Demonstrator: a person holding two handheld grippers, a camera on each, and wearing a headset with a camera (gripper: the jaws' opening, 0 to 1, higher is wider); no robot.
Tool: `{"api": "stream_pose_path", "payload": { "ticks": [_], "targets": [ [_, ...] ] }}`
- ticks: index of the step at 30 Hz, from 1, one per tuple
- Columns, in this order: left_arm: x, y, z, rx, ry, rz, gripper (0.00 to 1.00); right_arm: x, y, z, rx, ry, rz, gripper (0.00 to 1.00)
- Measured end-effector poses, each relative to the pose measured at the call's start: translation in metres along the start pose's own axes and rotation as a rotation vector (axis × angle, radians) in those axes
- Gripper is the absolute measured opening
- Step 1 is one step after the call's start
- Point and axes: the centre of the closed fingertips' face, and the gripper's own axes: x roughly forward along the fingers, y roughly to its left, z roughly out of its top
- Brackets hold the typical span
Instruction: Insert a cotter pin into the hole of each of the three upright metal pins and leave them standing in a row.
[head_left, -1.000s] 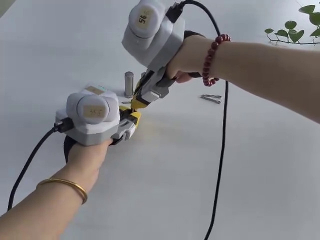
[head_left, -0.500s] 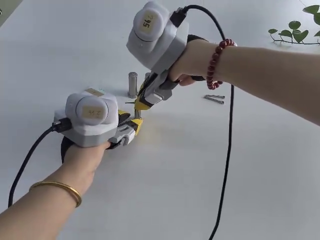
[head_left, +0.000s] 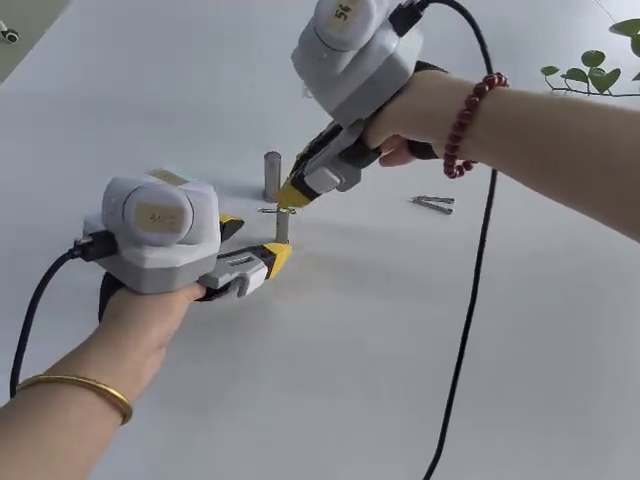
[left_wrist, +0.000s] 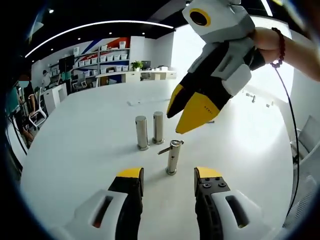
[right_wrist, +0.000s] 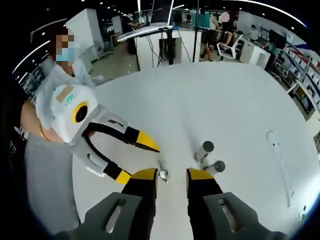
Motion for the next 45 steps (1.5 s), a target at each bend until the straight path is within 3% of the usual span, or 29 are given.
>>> {"api": "stream_pose_path", "payload": {
  "ticks": [2, 8, 14, 17, 23, 25, 26, 31, 45],
  "targets": [
    [-0.003, 0.0, 0.002, 0.003, -0.002, 0.002, 0.42, -0.001, -0.012, -0.001, 0.019, -0.018, -0.022, 0.2],
    [-0.009, -0.006, 0.013, 0.022, -0.026, -0.01, 0.49, 0.0, -0.025, -0.004, 0.051, -0.095, -0.06, 0.21],
    [-0.015, -0.01, 0.018, 0.022, -0.027, -0.013, 0.58, 0.001, -0.044, -0.001, 0.082, -0.215, -0.142, 0.2],
    [-0.019, -0.011, 0.021, 0.015, -0.038, -0.014, 0.6, 0.01, -0.053, -0.002, 0.077, -0.248, -0.154, 0.19],
    [-0.025, -0.012, 0.022, 0.002, -0.046, -0.009, 0.64, 0.021, -0.054, -0.004, 0.099, -0.266, -0.164, 0.18],
    [-0.027, -0.013, 0.022, 0.008, -0.047, -0.009, 0.65, 0.023, -0.056, 0.002, 0.106, -0.306, -0.175, 0.18],
    [-0.028, -0.014, 0.023, 0.011, -0.048, -0.01, 0.66, 0.024, -0.059, 0.004, 0.147, -0.331, -0.187, 0.18],
    [-0.03, -0.016, 0.021, 0.02, -0.044, -0.011, 0.66, 0.027, -0.065, 0.0, 0.131, -0.328, -0.225, 0.16],
    [-0.031, -0.019, 0.016, 0.022, -0.033, -0.01, 0.65, 0.035, -0.065, -0.003, 0.15, -0.329, -0.223, 0.11]
  ]
}}
